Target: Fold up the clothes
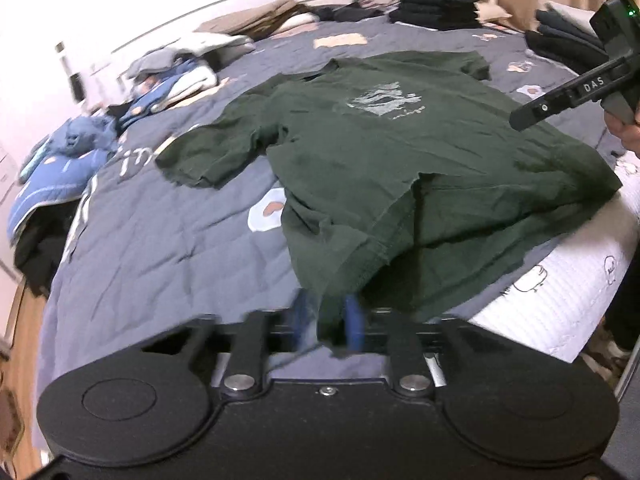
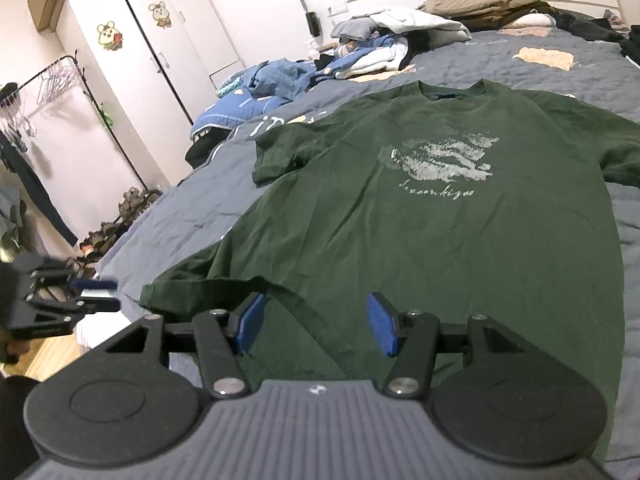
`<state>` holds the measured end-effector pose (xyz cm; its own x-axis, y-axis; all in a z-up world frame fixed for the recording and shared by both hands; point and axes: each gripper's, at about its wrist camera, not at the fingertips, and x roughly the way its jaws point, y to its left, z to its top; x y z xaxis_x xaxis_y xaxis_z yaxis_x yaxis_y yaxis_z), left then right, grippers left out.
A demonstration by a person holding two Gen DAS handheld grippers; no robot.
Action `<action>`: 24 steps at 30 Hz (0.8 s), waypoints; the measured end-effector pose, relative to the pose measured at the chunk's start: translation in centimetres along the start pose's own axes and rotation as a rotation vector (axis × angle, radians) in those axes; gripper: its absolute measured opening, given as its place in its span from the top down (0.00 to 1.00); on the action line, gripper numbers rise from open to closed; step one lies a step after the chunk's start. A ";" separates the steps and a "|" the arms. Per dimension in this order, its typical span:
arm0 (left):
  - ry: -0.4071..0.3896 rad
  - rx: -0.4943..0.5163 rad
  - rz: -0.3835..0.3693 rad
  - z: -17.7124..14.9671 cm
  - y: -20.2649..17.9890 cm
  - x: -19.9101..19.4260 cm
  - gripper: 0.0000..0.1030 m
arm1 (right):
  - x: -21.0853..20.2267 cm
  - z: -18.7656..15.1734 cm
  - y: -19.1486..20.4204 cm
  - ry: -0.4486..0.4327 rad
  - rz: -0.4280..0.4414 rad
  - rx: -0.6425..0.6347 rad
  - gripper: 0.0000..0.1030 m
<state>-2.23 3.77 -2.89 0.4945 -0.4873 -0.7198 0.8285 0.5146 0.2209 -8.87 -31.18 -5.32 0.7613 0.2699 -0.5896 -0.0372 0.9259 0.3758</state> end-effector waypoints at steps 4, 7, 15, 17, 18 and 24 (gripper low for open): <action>0.006 0.047 -0.044 0.4 0.4 1.5 0.51 | 0.6 -0.2 0.4 0.018 0.002 -0.019 0.45; 0.017 0.042 -0.086 0.6 1.0 2.8 0.51 | 0.9 -0.6 0.5 0.032 0.000 -0.028 0.45; 0.079 0.034 -0.141 -0.4 1.2 4.9 0.92 | 0.0 -1.2 -1.1 0.051 -0.057 -0.011 0.45; 0.047 0.042 -0.143 -0.7 0.9 3.5 0.93 | -0.9 -1.5 -1.9 0.047 -0.078 0.000 0.45; 0.028 0.051 -0.134 -0.8 0.8 2.6 0.94 | -1.4 -1.7 -2.3 0.046 -0.088 0.006 0.45; -0.032 0.196 0.013 -1.1 -0.1 -1.2 0.95 | -4.4 -3.4 -4.0 0.057 -0.194 -0.013 0.45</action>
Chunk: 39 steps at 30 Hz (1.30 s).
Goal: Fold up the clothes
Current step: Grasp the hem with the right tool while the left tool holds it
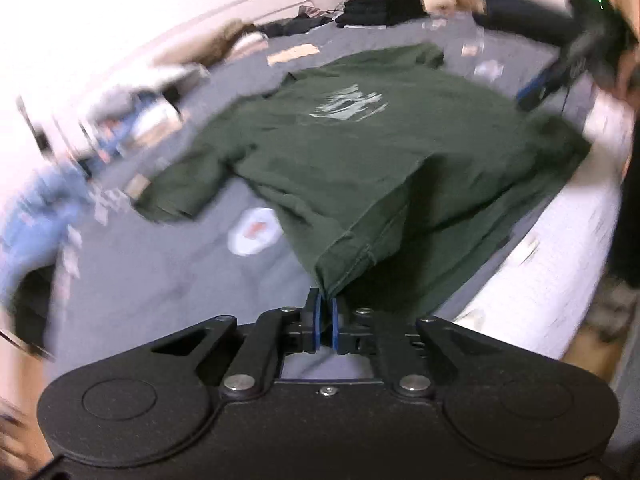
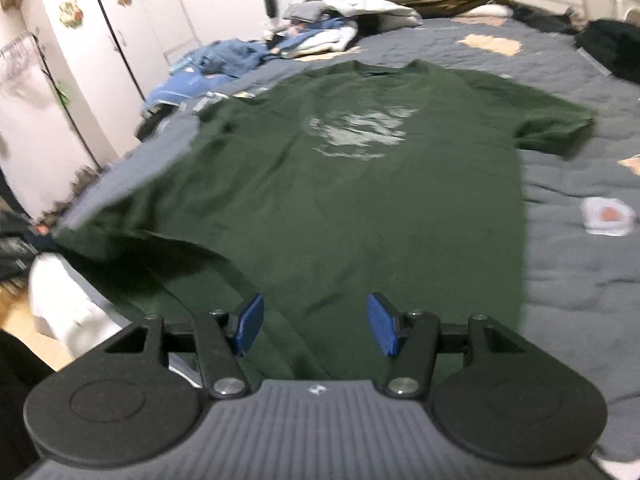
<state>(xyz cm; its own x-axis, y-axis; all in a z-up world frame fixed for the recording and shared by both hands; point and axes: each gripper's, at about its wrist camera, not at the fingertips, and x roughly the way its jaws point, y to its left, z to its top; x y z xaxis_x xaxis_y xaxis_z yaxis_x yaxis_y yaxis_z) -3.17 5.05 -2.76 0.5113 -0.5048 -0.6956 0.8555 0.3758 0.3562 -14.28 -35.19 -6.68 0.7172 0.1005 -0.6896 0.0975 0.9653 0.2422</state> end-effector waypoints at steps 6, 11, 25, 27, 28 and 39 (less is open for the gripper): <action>0.120 0.129 0.036 -0.5 -1.0 2.5 0.95 | -1.7 -2.4 -1.7 0.040 -0.091 0.011 0.44; 0.146 0.092 0.007 -1.1 -0.6 3.7 0.95 | -2.3 -5.0 -1.3 0.074 -0.106 -0.069 0.44; 0.162 -0.008 0.004 -2.4 -0.5 5.0 0.94 | -0.5 -8.5 -0.4 0.120 -0.208 -0.255 0.99; 0.156 -0.023 0.012 -2.7 -0.4 5.1 0.94 | -0.8 -8.7 0.0 0.105 -0.215 -0.291 1.00; 0.149 -0.031 0.023 -2.8 -0.3 5.0 0.94 | -1.3 -8.5 -0.2 0.079 -0.228 -0.286 1.00; 0.081 -0.197 0.043 -3.9 2.4 2.1 0.94 | -8.3 -5.7 -4.4 -0.168 -0.334 -0.024 1.00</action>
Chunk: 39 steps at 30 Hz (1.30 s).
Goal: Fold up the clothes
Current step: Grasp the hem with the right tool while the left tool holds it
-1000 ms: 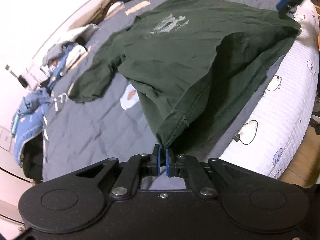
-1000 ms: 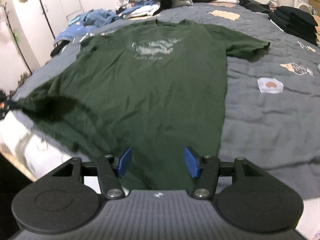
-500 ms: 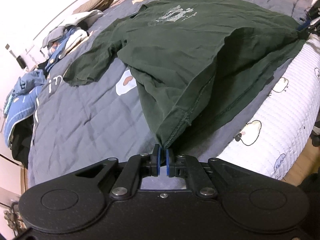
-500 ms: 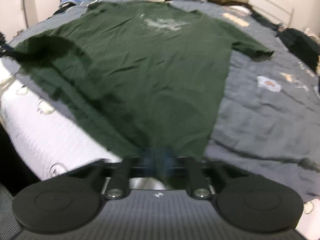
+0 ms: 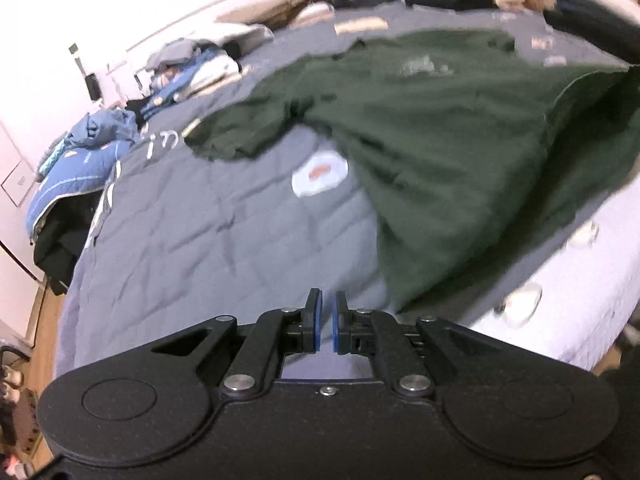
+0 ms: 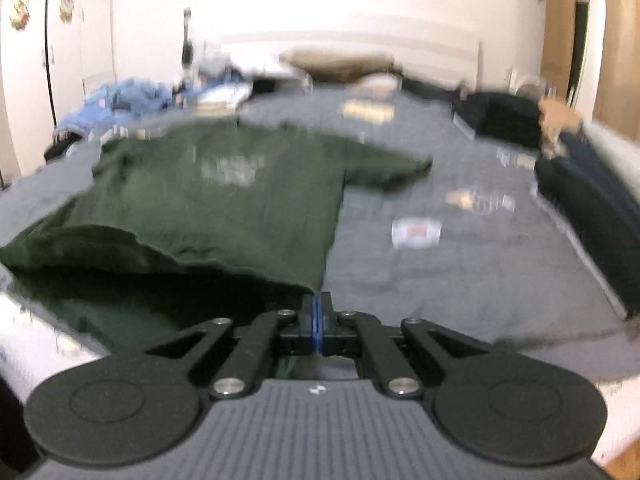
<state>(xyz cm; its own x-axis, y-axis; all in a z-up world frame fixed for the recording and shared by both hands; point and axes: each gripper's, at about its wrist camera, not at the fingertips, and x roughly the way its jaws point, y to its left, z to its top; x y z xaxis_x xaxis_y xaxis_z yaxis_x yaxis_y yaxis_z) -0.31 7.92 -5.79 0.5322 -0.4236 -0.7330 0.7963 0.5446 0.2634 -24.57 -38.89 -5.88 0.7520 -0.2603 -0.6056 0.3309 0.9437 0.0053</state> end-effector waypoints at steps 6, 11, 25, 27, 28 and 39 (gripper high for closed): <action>-0.030 0.017 -0.091 -0.1 -1.2 -0.2 0.76 | 1.5 -1.2 1.3 0.112 0.085 -0.065 1.00; -0.054 0.179 -0.084 0.0 -3.8 0.4 0.65 | 2.0 -1.6 1.9 0.136 0.076 -0.099 1.00; -0.096 0.387 -0.154 2.7 -6.9 0.1 0.59 | 1.6 -0.5 -0.2 0.071 0.162 0.118 0.99; -0.091 0.457 -0.163 2.6 -8.6 0.0 0.59 | 1.7 -0.2 -0.1 0.068 0.166 0.127 0.98; -0.085 0.495 -0.166 2.5 -9.4 0.0 0.59 | 1.7 -0.1 -0.1 0.067 0.168 0.131 0.98; -0.004 0.636 -0.082 1.3 -12.2 4.3 0.95 | 1.7 0.4 1.4 0.063 0.215 0.126 0.98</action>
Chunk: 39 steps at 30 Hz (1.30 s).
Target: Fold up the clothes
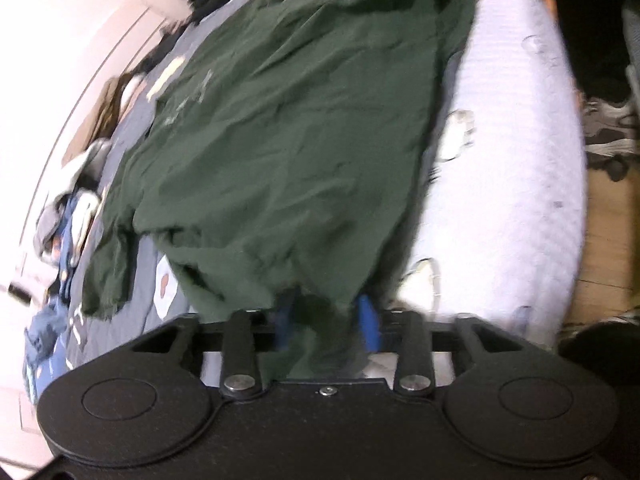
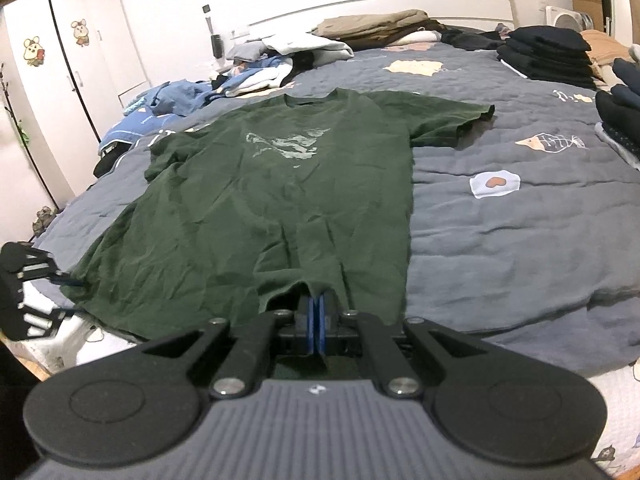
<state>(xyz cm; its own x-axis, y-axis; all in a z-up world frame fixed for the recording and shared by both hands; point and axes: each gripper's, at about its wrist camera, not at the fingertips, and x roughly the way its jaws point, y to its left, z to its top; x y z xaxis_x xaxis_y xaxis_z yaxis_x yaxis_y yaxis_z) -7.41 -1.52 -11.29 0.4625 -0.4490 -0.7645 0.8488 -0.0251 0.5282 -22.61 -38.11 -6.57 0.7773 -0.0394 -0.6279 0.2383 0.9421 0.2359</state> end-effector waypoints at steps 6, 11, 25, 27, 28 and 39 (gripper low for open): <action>-0.134 -0.326 -0.006 -1.2 5.0 -3.2 0.97 | -0.5 0.0 0.0 -0.013 0.028 -0.007 0.98; -0.189 -0.537 0.108 -4.6 8.9 -6.8 0.97 | -0.2 -0.3 1.4 -0.004 0.064 -0.056 0.98; -0.036 -0.670 0.194 -9.8 9.4 -5.2 0.97 | 0.9 -2.9 5.1 0.087 -0.064 -0.230 0.73; -0.034 -0.681 0.196 -10.2 9.3 -5.1 0.97 | 0.2 -3.2 4.7 0.071 -0.100 -0.216 0.64; -0.034 -0.689 0.197 -10.4 9.4 -5.1 0.97 | 0.2 -3.4 4.7 0.071 -0.121 -0.223 0.62; -0.023 -0.730 0.192 -11.1 9.5 -4.3 0.97 | 3.2 -5.6 4.3 0.204 -0.188 -0.309 0.60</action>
<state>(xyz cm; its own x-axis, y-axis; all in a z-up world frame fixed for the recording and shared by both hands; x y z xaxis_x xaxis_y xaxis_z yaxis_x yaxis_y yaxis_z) 1.50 10.07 -7.05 0.6205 -0.4042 -0.6720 0.7117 0.6502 0.2660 -22.36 -32.28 -11.71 0.5979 -0.1825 -0.7805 0.1548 0.9817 -0.1110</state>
